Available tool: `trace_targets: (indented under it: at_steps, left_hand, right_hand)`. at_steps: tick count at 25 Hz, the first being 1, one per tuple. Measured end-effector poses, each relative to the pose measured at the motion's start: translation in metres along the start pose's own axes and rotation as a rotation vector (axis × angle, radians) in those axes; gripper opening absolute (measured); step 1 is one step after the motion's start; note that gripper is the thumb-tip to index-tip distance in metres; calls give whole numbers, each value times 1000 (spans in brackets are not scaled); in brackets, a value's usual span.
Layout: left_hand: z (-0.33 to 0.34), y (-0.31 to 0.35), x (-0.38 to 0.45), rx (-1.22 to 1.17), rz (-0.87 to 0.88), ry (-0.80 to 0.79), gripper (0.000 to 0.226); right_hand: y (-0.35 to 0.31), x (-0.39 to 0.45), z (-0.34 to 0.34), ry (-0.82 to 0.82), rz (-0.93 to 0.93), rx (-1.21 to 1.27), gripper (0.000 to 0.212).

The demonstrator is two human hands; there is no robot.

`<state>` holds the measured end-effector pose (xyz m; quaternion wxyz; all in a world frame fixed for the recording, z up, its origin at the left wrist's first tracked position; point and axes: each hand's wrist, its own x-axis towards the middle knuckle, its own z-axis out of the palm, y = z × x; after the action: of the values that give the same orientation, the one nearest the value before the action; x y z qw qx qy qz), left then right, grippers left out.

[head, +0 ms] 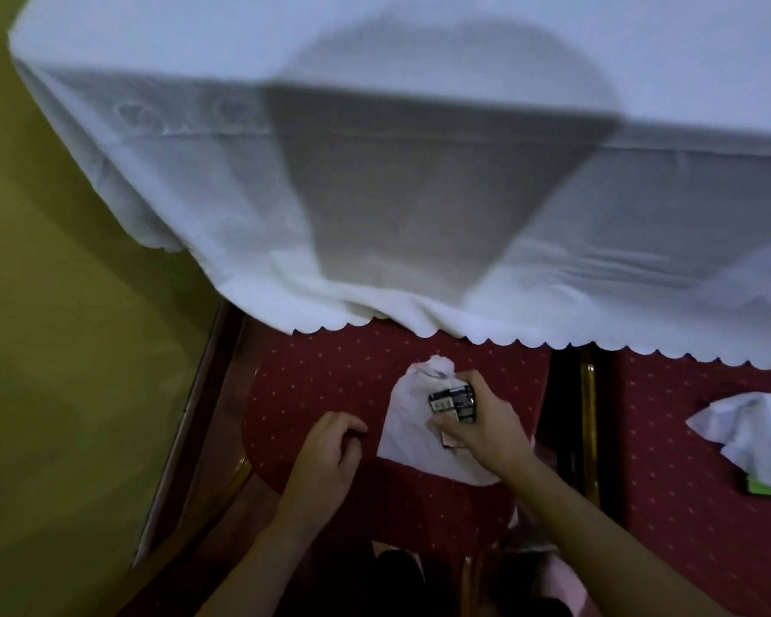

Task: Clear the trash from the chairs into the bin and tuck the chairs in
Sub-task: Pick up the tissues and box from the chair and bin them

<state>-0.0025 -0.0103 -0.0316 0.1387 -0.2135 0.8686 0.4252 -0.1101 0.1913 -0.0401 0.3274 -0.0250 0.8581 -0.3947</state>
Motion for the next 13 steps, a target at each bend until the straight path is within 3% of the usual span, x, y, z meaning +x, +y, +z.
trace_targets:
  at_steps: [4,13]
  left_hand:
    - [24,44,0,49,63,-54,18]
    - [198,207,-3,161,236,-319,17]
  right_hand:
    - [32,-23,-57,18,5,77,15]
    - [184,-105,-232,290,112,283,7]
